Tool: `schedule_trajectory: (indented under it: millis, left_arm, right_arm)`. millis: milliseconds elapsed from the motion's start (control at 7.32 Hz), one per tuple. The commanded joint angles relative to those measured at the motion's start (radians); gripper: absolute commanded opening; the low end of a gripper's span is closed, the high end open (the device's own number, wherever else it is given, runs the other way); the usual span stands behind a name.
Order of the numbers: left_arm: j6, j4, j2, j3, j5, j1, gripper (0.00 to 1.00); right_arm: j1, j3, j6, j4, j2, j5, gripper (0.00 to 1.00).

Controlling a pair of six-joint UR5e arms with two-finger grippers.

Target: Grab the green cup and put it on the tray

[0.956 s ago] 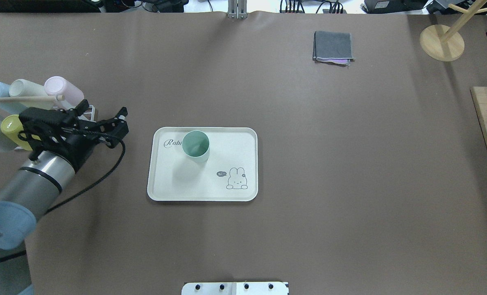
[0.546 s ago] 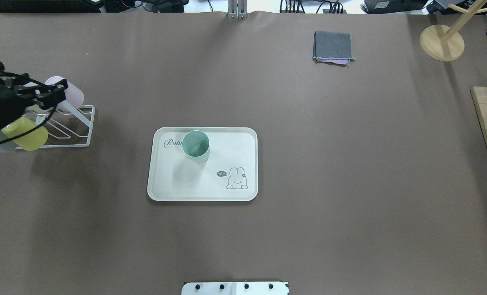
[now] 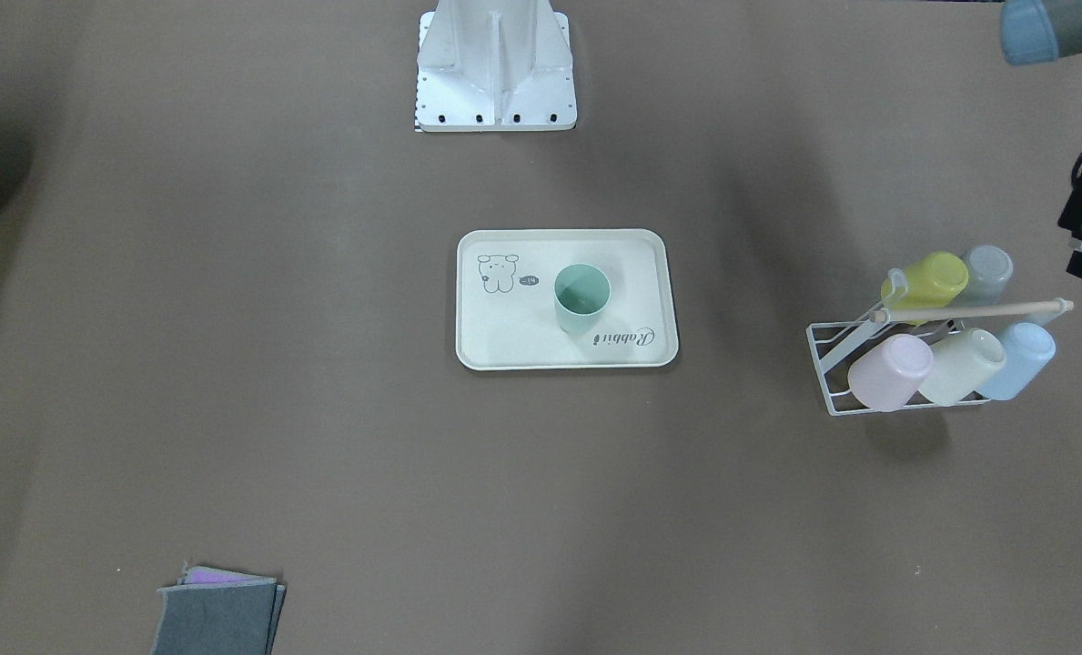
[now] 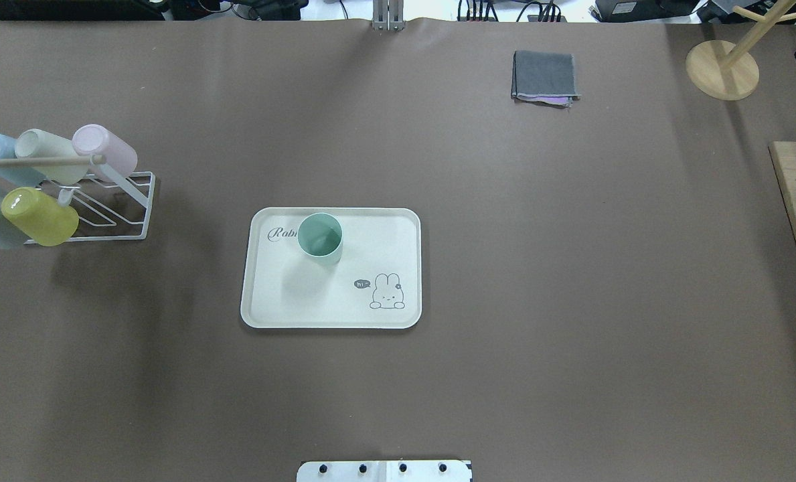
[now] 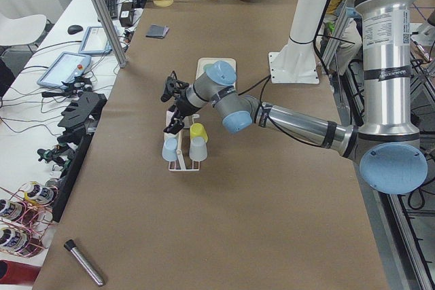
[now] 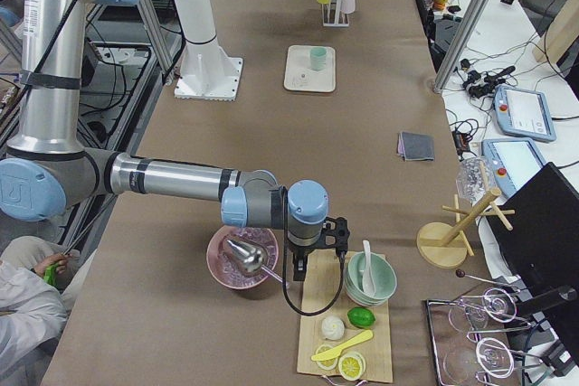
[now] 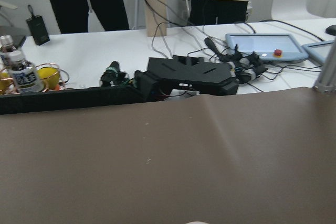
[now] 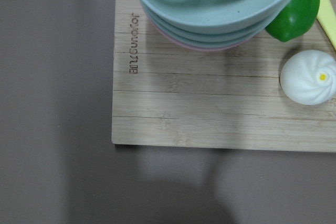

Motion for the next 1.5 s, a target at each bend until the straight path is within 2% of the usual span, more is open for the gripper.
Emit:
schedule_trajectory:
  millis: [0, 137, 410, 683, 819, 1093, 1366]
  left_arm:
    - [0.090, 0.116, -0.036, 0.088, -0.257, -0.136, 0.98]
    - [0.160, 0.184, -0.060, 0.123, -0.334, -0.185, 0.98]
    - [0.382, 0.368, -0.108, 0.172, -0.422, -0.274, 0.98]
    - [0.522, 0.488, -0.154, 0.252, -0.482, -0.291, 0.98]
    - [0.526, 0.534, -0.156, 0.271, -0.490, -0.287, 0.98]
    - [0.539, 0.547, -0.162, 0.317, -0.501, -0.276, 0.98]
    - [0.524, 0.594, -0.162, 0.315, -0.515, -0.265, 0.98]
  right_arm:
    - [0.000, 0.001, -0.002, -0.001, 0.000, 0.001, 1.00]
    - [0.000, -0.001, 0.000, -0.001, 0.000, -0.001, 1.00]
    - [0.000, -0.004, 0.002, -0.001, 0.000, -0.001, 1.00]
    - [0.000, -0.010, 0.002, 0.001, 0.000, -0.002, 1.00]
    - [0.000, -0.010, 0.002, 0.001, 0.000, -0.002, 1.00]
    - [0.000, -0.010, 0.003, 0.001, 0.002, -0.004, 1.00]
    - [-0.002, -0.010, 0.005, 0.001, 0.002, -0.004, 1.00]
